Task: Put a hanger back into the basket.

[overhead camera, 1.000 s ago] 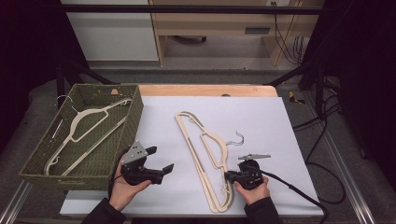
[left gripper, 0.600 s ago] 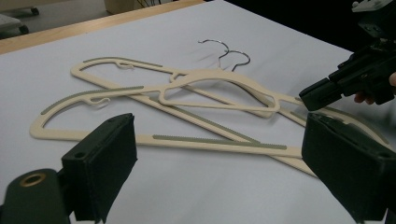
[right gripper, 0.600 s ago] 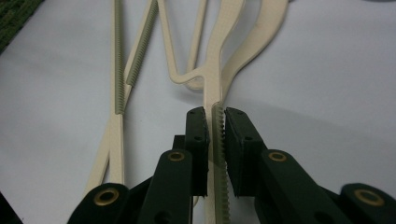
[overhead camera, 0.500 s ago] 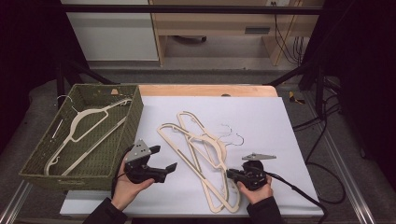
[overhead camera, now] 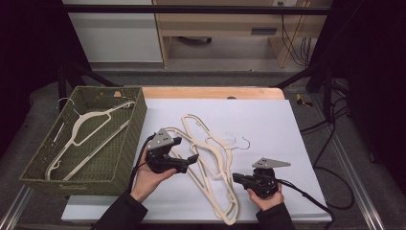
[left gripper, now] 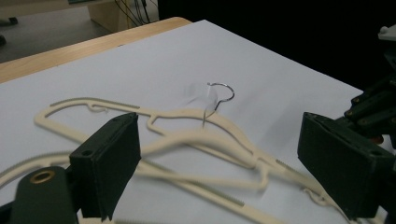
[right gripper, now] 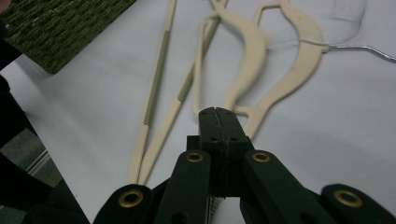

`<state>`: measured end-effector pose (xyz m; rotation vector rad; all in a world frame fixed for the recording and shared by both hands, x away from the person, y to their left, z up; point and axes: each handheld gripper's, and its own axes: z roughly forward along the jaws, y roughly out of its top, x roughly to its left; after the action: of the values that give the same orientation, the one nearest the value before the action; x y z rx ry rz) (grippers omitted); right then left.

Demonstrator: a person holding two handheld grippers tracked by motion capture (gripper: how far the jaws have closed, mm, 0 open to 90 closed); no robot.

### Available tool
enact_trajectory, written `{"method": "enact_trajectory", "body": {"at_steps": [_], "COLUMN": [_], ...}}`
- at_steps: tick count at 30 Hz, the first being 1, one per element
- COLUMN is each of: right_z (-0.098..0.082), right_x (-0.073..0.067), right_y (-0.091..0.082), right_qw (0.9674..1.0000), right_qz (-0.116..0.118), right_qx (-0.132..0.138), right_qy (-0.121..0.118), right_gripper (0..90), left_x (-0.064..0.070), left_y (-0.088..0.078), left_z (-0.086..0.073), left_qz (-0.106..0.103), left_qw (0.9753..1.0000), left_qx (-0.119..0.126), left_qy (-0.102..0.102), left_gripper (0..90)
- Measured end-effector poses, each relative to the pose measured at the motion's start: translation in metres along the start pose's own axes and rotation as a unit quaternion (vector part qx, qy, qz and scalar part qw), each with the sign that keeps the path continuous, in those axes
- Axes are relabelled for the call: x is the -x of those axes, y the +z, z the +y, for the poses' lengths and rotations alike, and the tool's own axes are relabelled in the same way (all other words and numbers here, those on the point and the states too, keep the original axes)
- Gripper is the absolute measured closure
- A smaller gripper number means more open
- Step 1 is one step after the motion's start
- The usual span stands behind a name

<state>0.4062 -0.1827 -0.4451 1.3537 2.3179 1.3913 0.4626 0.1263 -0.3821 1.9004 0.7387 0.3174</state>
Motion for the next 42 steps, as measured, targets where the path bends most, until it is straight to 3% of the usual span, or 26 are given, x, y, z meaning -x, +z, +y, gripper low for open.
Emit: {"method": "enact_trajectory", "body": {"at_steps": [4, 9, 15, 19, 23, 28, 30, 31, 35, 39, 42], "right_z": [-0.002, -0.002, -0.003, -0.006, -0.011, -0.017, -0.017, -0.017, -0.016, -0.013, -0.011], "right_x": [-0.002, 0.001, 0.007, 0.008, 0.007, -0.003, -0.007, -0.007, -0.005, -0.002, 0.002], "right_y": [0.004, 0.002, 0.003, 0.012, 0.024, 0.038, 0.038, 0.039, 0.038, 0.036, 0.031], "right_qw": [0.9999, 1.0000, 0.9998, 0.9996, 0.9990, 0.9969, 0.9965, 0.9952, 0.9935, 0.9939, 0.9926], "right_qz": [0.008, -0.005, -0.017, -0.029, -0.027, -0.036, -0.042, -0.058, -0.077, -0.068, -0.086], "right_qx": [-0.010, -0.001, 0.010, -0.008, -0.036, -0.068, -0.069, -0.073, -0.077, -0.087, -0.086], "right_qy": [-0.005, -0.002, -0.003, -0.001, 0.010, -0.013, -0.023, -0.031, -0.035, -0.002, 0.006], "right_gripper": [90.0, 89.6, 66.0, 54.5, 52.9, 49.9, 52.5, 56.8, 70.8, 77.9, 79.6], "left_x": [-0.002, -0.002, -0.006, -0.008, -0.009, -0.010, -0.010, -0.010, -0.008, -0.008, -0.008], "left_y": [0.013, 0.008, -0.010, -0.023, -0.032, -0.039, -0.041, -0.042, -0.042, -0.042, -0.043], "left_z": [0.004, 0.001, -0.017, -0.030, -0.041, -0.046, -0.046, -0.046, -0.047, -0.047, -0.048], "left_qz": [-0.003, -0.002, 0.003, 0.010, 0.018, 0.020, 0.019, 0.019, 0.016, 0.017, 0.016], "left_qw": [0.9999, 0.9999, 0.9999, 0.9999, 0.9998, 0.9997, 0.9997, 0.9997, 0.9998, 0.9997, 0.9997], "left_qx": [-0.006, -0.011, -0.014, -0.012, -0.012, -0.003, 0.000, 0.000, -0.001, -0.001, 0.000], "left_qy": [-0.008, 0.000, 0.000, 0.002, -0.001, -0.013, -0.015, -0.016, -0.013, -0.015, -0.016], "left_gripper": [13.7, 14.4, 16.3, 17.2, 16.4, 15.5, 15.6, 15.6, 15.5, 15.4, 15.4]}}
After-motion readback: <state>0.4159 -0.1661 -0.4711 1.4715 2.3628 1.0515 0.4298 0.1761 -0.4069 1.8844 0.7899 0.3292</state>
